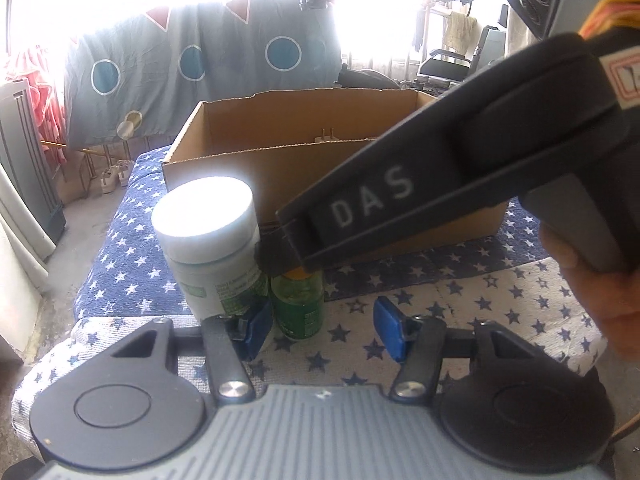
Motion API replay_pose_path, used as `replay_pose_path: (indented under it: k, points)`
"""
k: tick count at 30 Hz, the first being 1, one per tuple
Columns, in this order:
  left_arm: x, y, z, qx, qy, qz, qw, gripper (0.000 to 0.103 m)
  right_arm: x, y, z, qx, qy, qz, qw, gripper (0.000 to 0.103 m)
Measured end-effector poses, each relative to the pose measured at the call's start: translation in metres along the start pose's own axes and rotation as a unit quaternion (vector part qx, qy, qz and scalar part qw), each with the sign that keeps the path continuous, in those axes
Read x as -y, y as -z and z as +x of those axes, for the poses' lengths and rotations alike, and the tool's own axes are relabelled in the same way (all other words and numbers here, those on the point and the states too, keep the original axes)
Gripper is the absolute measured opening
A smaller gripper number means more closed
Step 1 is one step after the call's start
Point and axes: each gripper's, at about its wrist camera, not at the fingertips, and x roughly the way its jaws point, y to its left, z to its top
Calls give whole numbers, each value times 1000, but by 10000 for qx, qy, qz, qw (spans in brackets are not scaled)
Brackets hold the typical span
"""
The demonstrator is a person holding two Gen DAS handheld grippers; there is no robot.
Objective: Organize rigid objects
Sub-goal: 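Move the right gripper to the green dropper bottle and close on it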
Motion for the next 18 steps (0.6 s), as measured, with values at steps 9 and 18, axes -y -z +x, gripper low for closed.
replay_pose_path:
  k: [9,18]
  points:
    - [6,-3,8,8,-285,-79,9996,35,1,5,2,30,199,7,9998,20]
    - [24,-6,-5,-44,211,124,9997,30,20,25,-28,119,333,702,9969,19]
